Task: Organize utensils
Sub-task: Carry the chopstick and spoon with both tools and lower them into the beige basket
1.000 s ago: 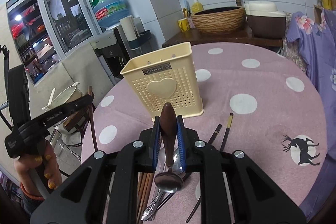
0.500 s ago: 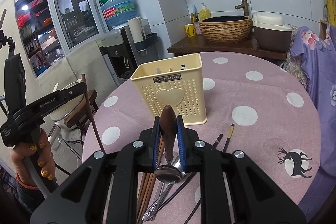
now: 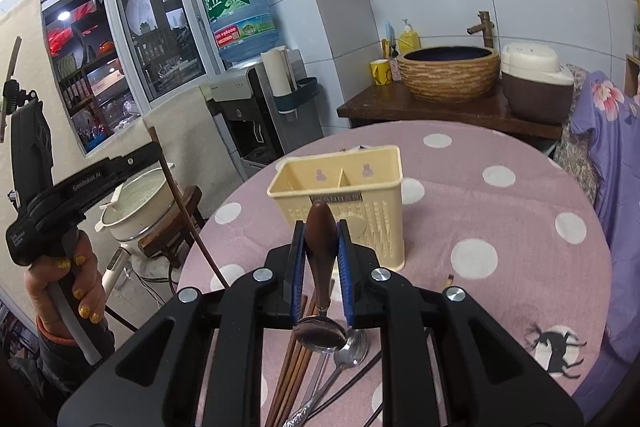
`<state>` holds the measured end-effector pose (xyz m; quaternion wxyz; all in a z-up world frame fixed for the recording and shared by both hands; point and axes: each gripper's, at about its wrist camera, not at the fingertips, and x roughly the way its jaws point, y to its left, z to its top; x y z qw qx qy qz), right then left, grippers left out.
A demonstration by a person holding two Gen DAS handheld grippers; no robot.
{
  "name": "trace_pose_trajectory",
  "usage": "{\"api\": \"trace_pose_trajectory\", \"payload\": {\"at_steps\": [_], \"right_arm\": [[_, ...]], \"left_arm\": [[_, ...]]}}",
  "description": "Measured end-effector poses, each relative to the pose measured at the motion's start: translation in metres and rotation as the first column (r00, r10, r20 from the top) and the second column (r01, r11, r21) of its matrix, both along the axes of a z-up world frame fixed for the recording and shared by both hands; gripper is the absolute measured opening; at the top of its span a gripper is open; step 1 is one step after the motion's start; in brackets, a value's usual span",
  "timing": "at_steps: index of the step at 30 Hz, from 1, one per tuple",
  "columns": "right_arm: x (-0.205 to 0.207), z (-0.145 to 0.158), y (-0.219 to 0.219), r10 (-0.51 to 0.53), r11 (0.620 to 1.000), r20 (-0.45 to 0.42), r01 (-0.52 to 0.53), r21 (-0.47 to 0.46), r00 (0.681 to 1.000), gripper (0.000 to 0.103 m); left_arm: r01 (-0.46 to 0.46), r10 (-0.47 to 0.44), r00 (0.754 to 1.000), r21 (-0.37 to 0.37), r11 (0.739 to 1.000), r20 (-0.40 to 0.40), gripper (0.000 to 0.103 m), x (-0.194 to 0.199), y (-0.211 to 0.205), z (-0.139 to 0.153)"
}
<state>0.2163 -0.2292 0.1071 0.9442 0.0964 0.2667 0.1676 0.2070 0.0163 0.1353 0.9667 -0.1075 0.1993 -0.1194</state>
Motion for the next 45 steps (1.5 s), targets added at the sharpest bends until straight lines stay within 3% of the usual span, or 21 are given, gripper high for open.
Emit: {"api": "trace_pose_trajectory", "payload": {"at_steps": [8, 14, 19, 30, 37, 45], "right_arm": [[0.036, 0.083, -0.003, -0.03, 0.999, 0.119, 0.033, -0.027, 0.992, 0.016], [0.077, 0.118, -0.002, -0.094, 0.994, 0.172, 0.104, -0.047, 0.981, 0.016], [0.099, 0.098, 0.006, -0.113, 0.988, 0.181, 0.13, -0.082, 0.977, 0.016], [0.121, 0.016, 0.015, -0.112, 0.985, 0.074, 0.12, -0.123, 0.991, 0.016], [0.123, -0.011, 0.02, -0.113, 0.982, 0.042, 0.118, -0.146, 0.993, 0.016], [0.123, -0.027, 0.021, -0.118, 0.979, 0.038, 0.123, -0.161, 0.992, 0.016]], "left_arm": [[0.017, -0.016, 0.991, -0.007, 1.0, 0.135, 0.008, 0.023, -0.014, 0.083], [0.01, 0.0, 0.986, -0.057, 0.998, 0.167, 0.008, 0.059, -0.039, 0.111], [-0.017, 0.022, 0.986, -0.028, 0.999, 0.163, 0.008, 0.075, -0.06, 0.088], [-0.039, 0.037, 0.998, 0.032, 0.999, 0.05, 0.008, 0.092, -0.07, 0.009], [-0.045, 0.046, 0.999, 0.054, 0.998, -0.014, 0.008, 0.095, -0.069, -0.026], [-0.036, 0.04, 0.998, 0.06, 0.998, -0.055, 0.004, 0.099, -0.069, -0.044]]}}
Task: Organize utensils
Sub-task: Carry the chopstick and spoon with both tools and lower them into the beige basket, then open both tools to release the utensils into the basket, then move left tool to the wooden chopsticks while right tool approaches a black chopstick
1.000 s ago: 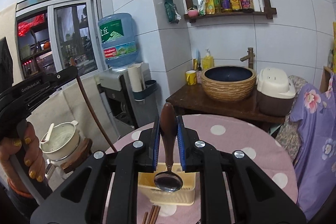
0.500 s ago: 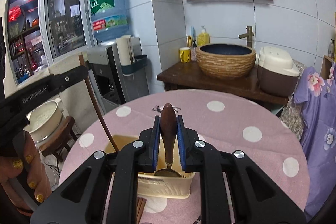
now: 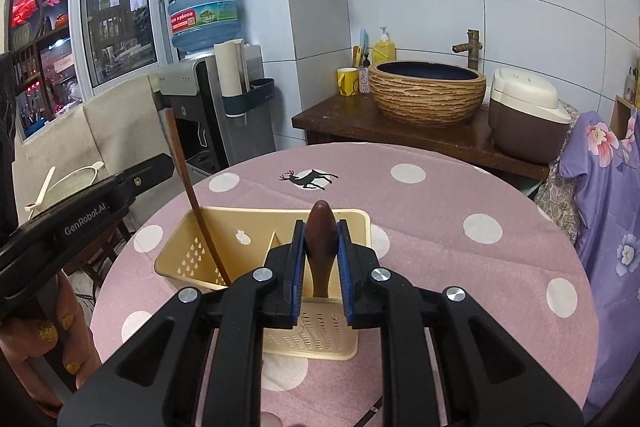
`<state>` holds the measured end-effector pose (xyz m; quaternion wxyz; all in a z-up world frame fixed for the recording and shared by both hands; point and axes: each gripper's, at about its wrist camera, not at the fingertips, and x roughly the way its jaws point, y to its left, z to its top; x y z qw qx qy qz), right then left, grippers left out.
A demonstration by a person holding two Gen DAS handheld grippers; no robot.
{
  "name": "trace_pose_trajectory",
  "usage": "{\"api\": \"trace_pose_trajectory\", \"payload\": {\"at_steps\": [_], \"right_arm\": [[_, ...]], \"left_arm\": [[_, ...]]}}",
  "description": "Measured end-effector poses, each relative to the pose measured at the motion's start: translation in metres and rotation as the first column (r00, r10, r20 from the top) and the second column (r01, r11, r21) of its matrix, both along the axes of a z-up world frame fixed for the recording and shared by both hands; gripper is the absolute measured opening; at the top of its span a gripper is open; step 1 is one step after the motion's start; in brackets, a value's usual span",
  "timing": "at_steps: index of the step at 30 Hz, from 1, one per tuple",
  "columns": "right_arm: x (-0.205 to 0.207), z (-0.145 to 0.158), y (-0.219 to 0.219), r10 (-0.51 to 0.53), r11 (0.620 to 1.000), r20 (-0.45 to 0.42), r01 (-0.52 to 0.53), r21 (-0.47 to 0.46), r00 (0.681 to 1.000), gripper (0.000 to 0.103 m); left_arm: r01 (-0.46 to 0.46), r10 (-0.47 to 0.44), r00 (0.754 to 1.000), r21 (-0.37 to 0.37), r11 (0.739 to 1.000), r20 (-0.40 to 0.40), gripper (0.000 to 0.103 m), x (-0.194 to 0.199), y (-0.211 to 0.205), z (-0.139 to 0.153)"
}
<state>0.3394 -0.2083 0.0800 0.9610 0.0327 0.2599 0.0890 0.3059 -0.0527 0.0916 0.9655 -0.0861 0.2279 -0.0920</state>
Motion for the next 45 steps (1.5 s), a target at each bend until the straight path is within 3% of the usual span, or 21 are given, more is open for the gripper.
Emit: {"api": "trace_pose_trajectory", "payload": {"at_steps": [4, 5, 6, 8, 9, 12, 16, 18, 27, 32, 37, 45], "right_arm": [[0.0, 0.0, -0.003, -0.002, 1.0, 0.004, 0.002, 0.02, 1.0, 0.021], [-0.001, -0.001, -0.004, -0.005, 1.0, 0.009, 0.005, 0.025, 1.0, 0.032], [-0.004, -0.001, -0.006, -0.012, 0.999, 0.018, 0.011, 0.033, 1.0, 0.048], [-0.01, -0.002, -0.009, -0.023, 0.998, 0.031, 0.021, 0.057, 0.999, 0.055], [-0.012, -0.002, -0.01, -0.026, 0.998, 0.03, 0.024, 0.059, 0.999, 0.055], [-0.025, -0.004, -0.013, -0.05, 0.997, 0.034, 0.048, 0.052, 0.998, 0.055], [-0.047, -0.012, -0.018, -0.089, 0.995, 0.01, 0.088, 0.039, 0.996, 0.055], [-0.058, -0.019, -0.025, -0.108, 0.993, -0.015, 0.109, 0.039, 0.994, 0.055], [-0.095, -0.073, -0.053, -0.215, 0.975, -0.184, 0.221, 0.013, 0.959, 0.055], [-0.105, -0.106, -0.059, -0.23, 0.969, -0.267, 0.246, 0.029, 0.936, 0.055], [-0.11, -0.124, -0.058, -0.234, 0.966, -0.298, 0.256, 0.039, 0.926, 0.055], [-0.115, -0.128, -0.051, -0.242, 0.966, -0.295, 0.258, 0.016, 0.924, 0.055]], "left_arm": [[0.016, -0.016, 1.0, -0.022, 1.0, 0.002, 0.004, -0.006, 0.003, 0.001], [0.018, -0.017, 1.0, -0.026, 1.0, 0.004, 0.005, -0.008, 0.004, 0.0], [0.02, -0.02, 1.0, -0.029, 0.999, 0.005, 0.01, -0.011, 0.005, 0.001], [0.021, -0.021, 1.0, -0.036, 0.999, 0.007, 0.038, -0.019, 0.009, 0.0], [0.019, -0.019, 1.0, -0.042, 0.999, 0.013, 0.058, -0.024, 0.011, 0.0], [0.017, -0.015, 1.0, -0.053, 0.998, 0.028, 0.065, -0.042, 0.018, -0.002], [0.033, -0.035, 0.999, -0.068, 0.997, -0.027, 0.087, -0.061, 0.028, -0.015], [0.038, -0.043, 0.997, -0.081, 0.996, -0.062, 0.09, -0.069, 0.034, -0.026], [0.002, -0.008, 0.967, -0.021, 1.0, -0.254, 0.089, -0.086, 0.055, -0.086], [0.058, -0.057, 0.942, -0.005, 0.998, -0.33, 0.069, -0.091, 0.046, -0.106], [0.128, -0.108, 0.915, 0.025, 0.992, -0.388, 0.049, -0.091, 0.022, -0.124], [0.144, -0.107, 0.893, 0.053, 0.988, -0.438, 0.033, -0.085, 0.002, -0.141]]}}
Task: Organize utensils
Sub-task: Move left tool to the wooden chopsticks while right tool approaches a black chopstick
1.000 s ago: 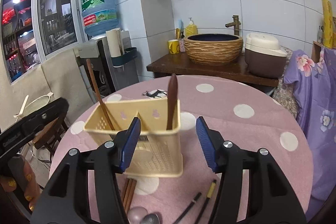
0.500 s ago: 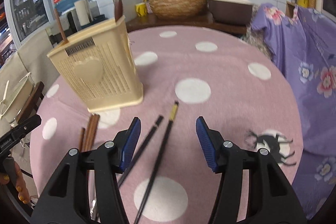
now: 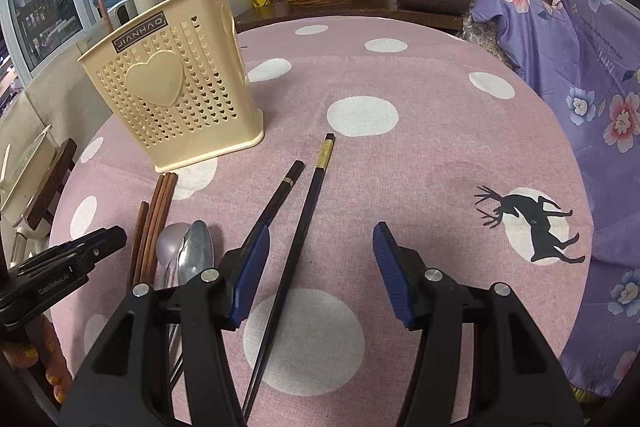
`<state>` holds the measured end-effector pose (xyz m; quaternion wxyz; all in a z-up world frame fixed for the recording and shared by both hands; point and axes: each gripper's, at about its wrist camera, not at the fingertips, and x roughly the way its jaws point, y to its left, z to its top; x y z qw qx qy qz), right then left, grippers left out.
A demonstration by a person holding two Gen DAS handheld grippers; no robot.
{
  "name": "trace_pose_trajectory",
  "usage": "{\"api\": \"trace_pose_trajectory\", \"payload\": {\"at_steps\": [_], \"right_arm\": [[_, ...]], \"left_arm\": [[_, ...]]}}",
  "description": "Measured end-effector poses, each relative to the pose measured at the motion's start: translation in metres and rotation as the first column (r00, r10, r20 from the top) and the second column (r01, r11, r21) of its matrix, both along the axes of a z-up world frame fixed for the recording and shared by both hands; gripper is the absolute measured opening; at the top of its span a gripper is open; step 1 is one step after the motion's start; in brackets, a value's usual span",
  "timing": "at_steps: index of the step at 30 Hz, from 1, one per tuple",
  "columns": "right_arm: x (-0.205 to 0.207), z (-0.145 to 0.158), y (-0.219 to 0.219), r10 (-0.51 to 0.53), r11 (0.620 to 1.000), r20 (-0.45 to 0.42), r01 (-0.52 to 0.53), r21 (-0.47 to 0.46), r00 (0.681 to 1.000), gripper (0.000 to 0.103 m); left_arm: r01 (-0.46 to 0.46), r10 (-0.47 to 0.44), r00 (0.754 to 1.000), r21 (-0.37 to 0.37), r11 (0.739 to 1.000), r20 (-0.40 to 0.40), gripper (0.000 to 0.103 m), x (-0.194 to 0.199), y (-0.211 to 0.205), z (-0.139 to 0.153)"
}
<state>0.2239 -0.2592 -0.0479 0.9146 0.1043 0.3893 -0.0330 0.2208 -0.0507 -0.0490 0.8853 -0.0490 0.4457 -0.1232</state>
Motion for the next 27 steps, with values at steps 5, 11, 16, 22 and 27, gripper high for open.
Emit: {"api": "trace_pose_trajectory", "payload": {"at_steps": [5, 11, 16, 22, 27], "right_arm": [[0.0, -0.002, 0.001, 0.001, 1.0, -0.006, -0.001, -0.006, 1.0, 0.055], [0.0, -0.003, 0.002, -0.001, 1.0, -0.011, 0.001, -0.015, 1.0, 0.055], [0.004, -0.004, 0.002, -0.008, 0.999, -0.019, 0.008, -0.032, 1.0, 0.054], [0.016, -0.005, 0.005, -0.008, 0.999, -0.033, 0.007, -0.047, 0.999, 0.053], [0.029, -0.011, 0.006, -0.02, 0.999, -0.068, 0.017, -0.044, 0.997, 0.039]], "left_arm": [[0.002, -0.002, 1.0, 0.022, 1.0, -0.017, 0.028, 0.003, -0.008, -0.006], [-0.02, 0.02, 1.0, 0.032, 0.999, -0.015, 0.021, 0.004, -0.007, -0.009], [-0.034, 0.035, 0.999, 0.025, 0.999, -0.03, 0.018, 0.004, 0.002, -0.008], [-0.039, 0.04, 0.999, 0.022, 0.999, -0.037, 0.017, 0.007, -0.003, -0.008], [-0.04, 0.041, 0.999, 0.044, 0.998, -0.036, 0.017, 0.011, -0.009, -0.008]]}}
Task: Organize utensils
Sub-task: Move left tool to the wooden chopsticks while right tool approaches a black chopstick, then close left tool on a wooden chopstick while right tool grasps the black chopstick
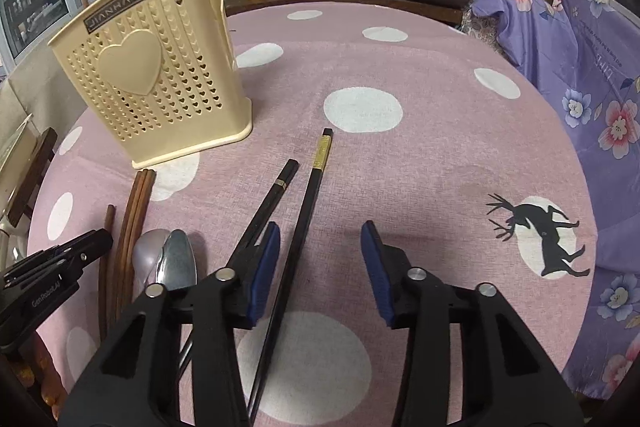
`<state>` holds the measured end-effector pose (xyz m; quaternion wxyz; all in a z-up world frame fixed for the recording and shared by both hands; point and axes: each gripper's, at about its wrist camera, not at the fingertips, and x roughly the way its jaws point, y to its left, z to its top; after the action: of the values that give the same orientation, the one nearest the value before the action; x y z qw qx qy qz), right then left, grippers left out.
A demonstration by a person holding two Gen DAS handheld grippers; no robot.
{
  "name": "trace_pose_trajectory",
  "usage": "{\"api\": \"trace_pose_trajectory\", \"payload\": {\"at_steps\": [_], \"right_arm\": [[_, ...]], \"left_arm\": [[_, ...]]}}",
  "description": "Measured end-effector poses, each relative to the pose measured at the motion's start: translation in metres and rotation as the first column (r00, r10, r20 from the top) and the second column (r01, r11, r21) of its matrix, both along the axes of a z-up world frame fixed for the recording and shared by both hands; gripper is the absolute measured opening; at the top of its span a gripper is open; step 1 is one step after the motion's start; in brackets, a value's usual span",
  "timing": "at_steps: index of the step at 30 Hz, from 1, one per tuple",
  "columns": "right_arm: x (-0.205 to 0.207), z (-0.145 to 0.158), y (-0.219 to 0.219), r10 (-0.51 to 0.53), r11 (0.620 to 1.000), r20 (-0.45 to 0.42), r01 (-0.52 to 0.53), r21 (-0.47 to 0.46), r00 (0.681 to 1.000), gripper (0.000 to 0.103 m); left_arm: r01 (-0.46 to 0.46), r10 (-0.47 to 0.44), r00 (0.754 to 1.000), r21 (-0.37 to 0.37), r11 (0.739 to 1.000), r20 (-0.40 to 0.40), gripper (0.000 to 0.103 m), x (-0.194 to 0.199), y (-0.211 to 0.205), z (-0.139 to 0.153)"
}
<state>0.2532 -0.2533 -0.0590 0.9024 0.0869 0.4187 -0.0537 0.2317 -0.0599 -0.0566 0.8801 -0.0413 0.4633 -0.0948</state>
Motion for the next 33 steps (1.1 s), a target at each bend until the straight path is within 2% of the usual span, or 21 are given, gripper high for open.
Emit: {"api": "trace_pose_trajectory", "payload": {"at_steps": [2, 6, 9, 17, 22, 28, 33], "right_arm": [[0.007, -0.002, 0.001, 0.004, 1.0, -0.011, -0.004, 0.007, 1.0, 0.038], [0.022, -0.009, 0.006, 0.009, 1.0, -0.037, -0.009, 0.001, 0.999, 0.028], [0.033, -0.01, 0.007, -0.003, 1.0, -0.037, 0.002, -0.023, 0.999, 0.022], [0.065, -0.01, -0.001, -0.033, 0.999, -0.046, 0.032, -0.023, 0.998, 0.01], [0.065, -0.011, 0.0, -0.035, 0.999, -0.034, 0.034, -0.035, 0.999, 0.009], [0.063, -0.009, -0.011, -0.035, 0.996, -0.014, 0.036, 0.083, 0.999, 0.008], [0.052, 0.007, -0.014, -0.006, 0.99, 0.053, -0.002, 0.14, 0.999, 0.008]], "left_arm": [[0.0, 0.0, 1.0, 0.017, 1.0, 0.006, 0.017, 0.001, -0.003, 0.0], [-0.003, 0.003, 1.0, 0.033, 0.999, 0.02, 0.017, 0.001, -0.007, -0.001], [-0.007, 0.006, 1.0, 0.046, 0.999, 0.03, 0.013, 0.002, -0.008, -0.002], [-0.009, 0.007, 0.999, 0.048, 0.999, 0.038, 0.01, 0.01, -0.011, -0.002], [-0.008, 0.006, 0.999, 0.039, 0.999, 0.036, 0.009, 0.012, -0.01, -0.002], [-0.005, 0.005, 1.0, -0.011, 1.0, 0.022, 0.009, 0.015, -0.004, -0.001], [-0.022, 0.025, 0.998, -0.06, 0.998, 0.057, 0.009, 0.014, 0.008, 0.013]]}}
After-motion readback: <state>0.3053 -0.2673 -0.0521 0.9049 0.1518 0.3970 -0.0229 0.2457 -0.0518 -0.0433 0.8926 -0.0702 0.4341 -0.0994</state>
